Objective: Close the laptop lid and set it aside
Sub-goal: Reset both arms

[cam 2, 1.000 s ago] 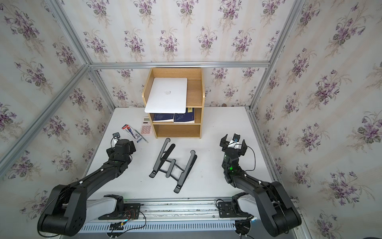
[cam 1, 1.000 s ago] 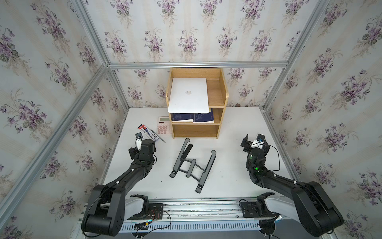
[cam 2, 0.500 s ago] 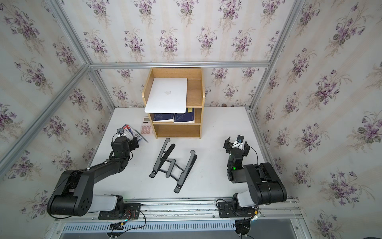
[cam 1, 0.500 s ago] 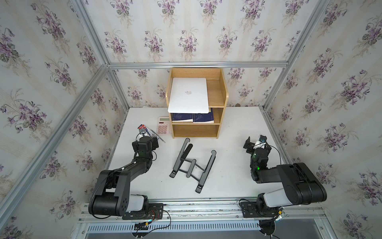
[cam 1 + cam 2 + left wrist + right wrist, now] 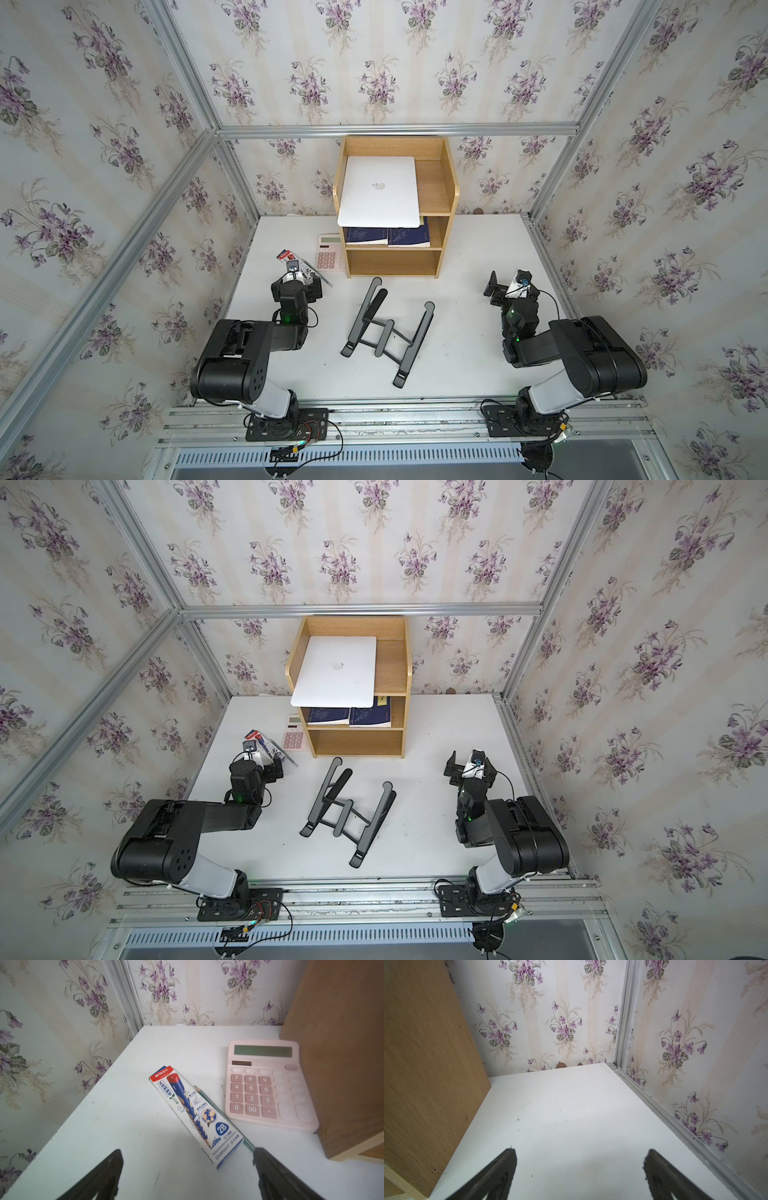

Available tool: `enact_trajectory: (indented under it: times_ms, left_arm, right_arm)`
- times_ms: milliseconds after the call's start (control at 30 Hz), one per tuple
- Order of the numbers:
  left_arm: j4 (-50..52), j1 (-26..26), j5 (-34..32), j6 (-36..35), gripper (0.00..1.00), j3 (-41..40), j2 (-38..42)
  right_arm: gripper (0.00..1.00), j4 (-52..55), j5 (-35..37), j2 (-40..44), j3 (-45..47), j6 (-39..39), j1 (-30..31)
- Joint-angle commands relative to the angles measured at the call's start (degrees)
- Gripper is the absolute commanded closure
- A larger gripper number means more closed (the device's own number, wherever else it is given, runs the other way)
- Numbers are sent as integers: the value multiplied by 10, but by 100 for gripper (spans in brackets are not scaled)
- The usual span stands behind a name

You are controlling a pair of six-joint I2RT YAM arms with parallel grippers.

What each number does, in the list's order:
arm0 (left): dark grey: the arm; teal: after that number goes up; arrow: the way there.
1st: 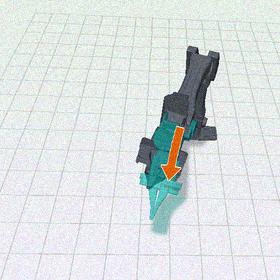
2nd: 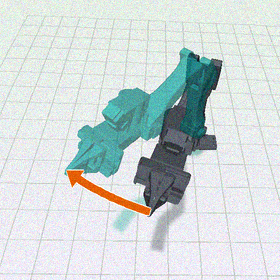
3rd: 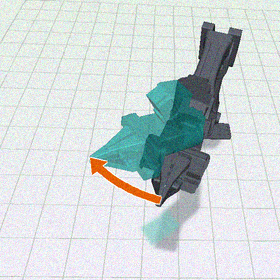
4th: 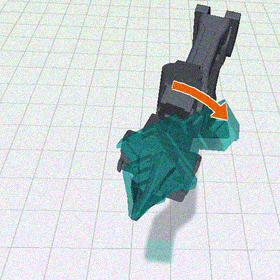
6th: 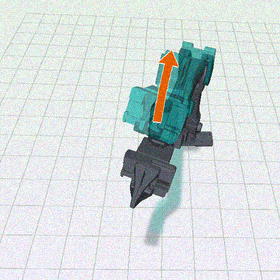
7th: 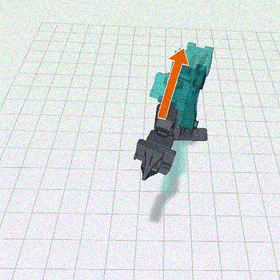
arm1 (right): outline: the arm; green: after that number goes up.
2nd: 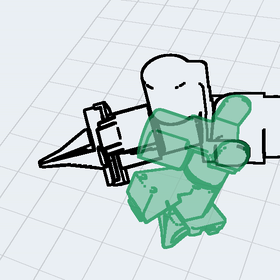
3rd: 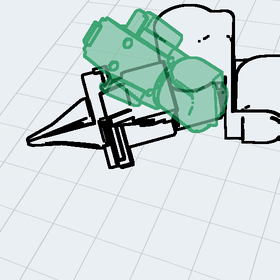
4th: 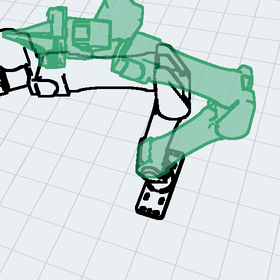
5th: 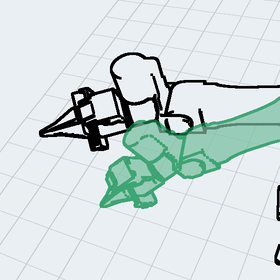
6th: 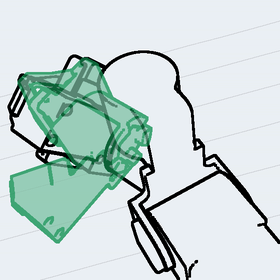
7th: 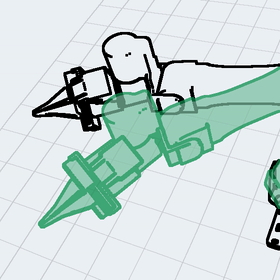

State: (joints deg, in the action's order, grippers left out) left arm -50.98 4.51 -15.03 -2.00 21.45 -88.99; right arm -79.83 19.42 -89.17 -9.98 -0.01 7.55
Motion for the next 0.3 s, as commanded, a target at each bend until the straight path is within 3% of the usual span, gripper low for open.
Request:
enact_trajectory:
  times_ms: [0,267]
  left_arm:
    - [-26,-1,-6,-2,0,1,1]
    - [-34,0,-7,-5,0,-1,-2]
  right_arm:
    - [0,-11,-6,1,0,4,0]
    - [0,-6,-7,1,-3,1,-1]
